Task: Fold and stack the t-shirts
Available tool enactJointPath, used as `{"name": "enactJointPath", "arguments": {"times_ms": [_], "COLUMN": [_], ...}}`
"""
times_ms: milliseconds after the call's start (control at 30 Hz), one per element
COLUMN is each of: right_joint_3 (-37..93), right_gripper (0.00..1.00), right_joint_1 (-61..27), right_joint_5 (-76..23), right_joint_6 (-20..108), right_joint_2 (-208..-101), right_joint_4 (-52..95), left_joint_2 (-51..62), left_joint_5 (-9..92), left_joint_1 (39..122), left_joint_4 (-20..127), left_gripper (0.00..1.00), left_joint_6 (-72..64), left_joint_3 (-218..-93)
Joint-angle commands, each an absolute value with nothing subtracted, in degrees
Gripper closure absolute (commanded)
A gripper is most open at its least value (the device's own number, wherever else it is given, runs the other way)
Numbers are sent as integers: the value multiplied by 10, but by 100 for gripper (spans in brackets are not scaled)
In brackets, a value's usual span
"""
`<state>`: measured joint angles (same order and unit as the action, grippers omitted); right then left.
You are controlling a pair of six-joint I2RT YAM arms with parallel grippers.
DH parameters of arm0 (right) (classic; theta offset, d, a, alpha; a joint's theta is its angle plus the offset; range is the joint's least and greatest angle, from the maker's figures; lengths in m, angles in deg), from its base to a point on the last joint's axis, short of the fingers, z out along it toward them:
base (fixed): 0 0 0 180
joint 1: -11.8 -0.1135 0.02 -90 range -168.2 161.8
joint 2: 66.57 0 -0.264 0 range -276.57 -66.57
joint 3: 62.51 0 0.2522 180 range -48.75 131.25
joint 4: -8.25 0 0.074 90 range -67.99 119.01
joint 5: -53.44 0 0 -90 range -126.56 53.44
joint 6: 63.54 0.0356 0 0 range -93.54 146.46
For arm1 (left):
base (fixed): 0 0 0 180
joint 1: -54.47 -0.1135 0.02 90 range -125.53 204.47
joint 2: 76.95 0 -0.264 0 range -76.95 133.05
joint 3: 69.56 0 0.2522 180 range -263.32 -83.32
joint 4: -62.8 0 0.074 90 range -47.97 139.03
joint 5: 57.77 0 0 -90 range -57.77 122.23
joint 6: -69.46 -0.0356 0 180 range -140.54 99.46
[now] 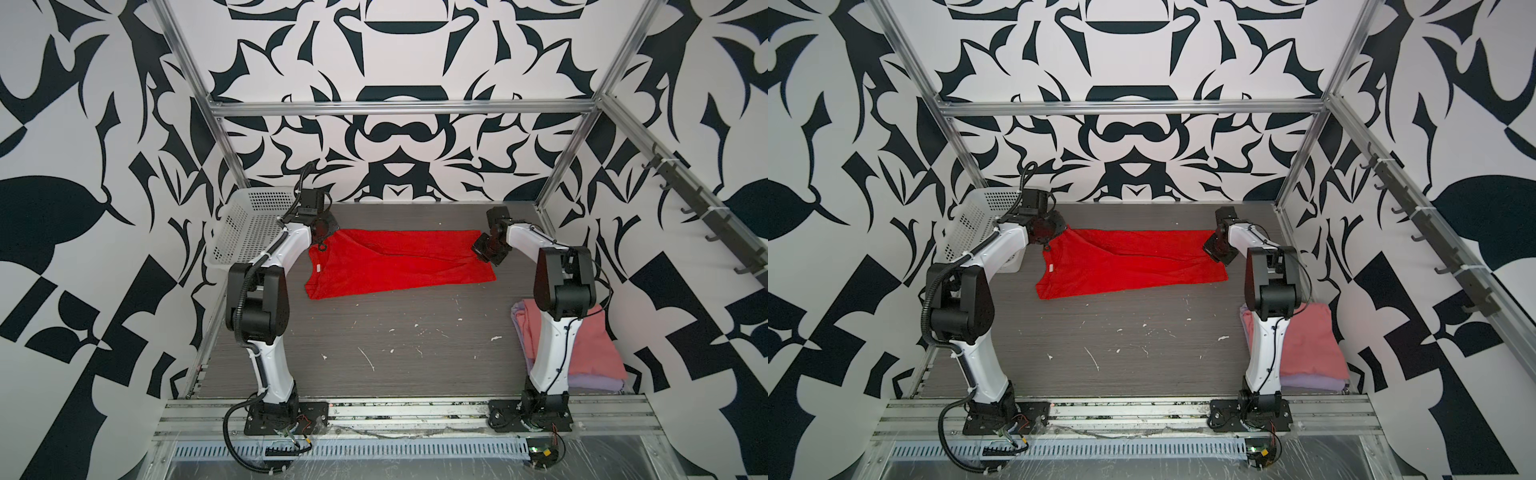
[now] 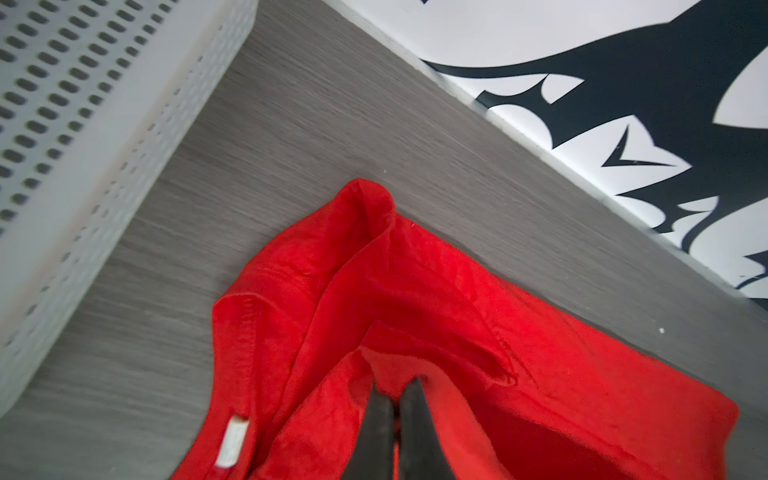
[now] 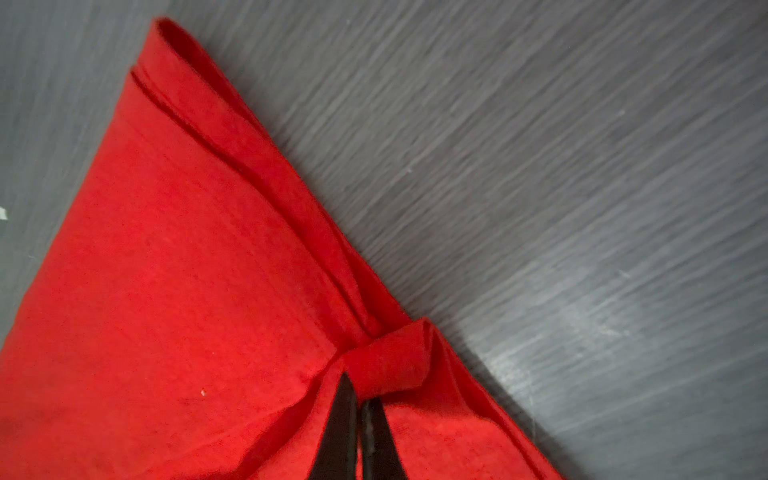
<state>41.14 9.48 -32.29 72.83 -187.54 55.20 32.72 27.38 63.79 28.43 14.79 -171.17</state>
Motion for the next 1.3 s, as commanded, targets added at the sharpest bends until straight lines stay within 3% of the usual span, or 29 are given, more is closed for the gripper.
{"name": "enactJointPath", "arguments": {"times_ms": [0,67,133,267,300,400,667,867,1267], "right_joint_3": [419,411,409,404,399,381,344,316,433], "right_gripper": [99,95,84,72,71,68,69,70,72], "right_joint_1": [97,98,100,100,100,101,100,86,24], "right_joint_5": [-323,-321,-319,-316,-315,-322,-358,-341,-320], "right_joint_6": [728,731,733,733,733,729,705,706,693], "right_joint_2": [-1860,-1853,-1850,-1839,-1831,-1803,-1738,-1712,-1842], "right_joint_4": [548,536,532,524,517,506,519,485,441], "left_joint_2": [339,335,336,343,341,323,271,226,216], "left_joint_5": [290,290,289,292,292,279,259,279,285], "left_joint_1": [635,635,633,631,631,631,631,640,648], "left_joint_4": [309,322,324,310,306,306,280,285,329], "left_gripper": [100,100,100,59,52,44,42,42,42], "left_joint_6": [168,172,175,176,175,172,153,218,325], "left_joint_3": [-1702,-1683,-1675,-1676,-1674,-1658,-1624,-1532,-1426]}}
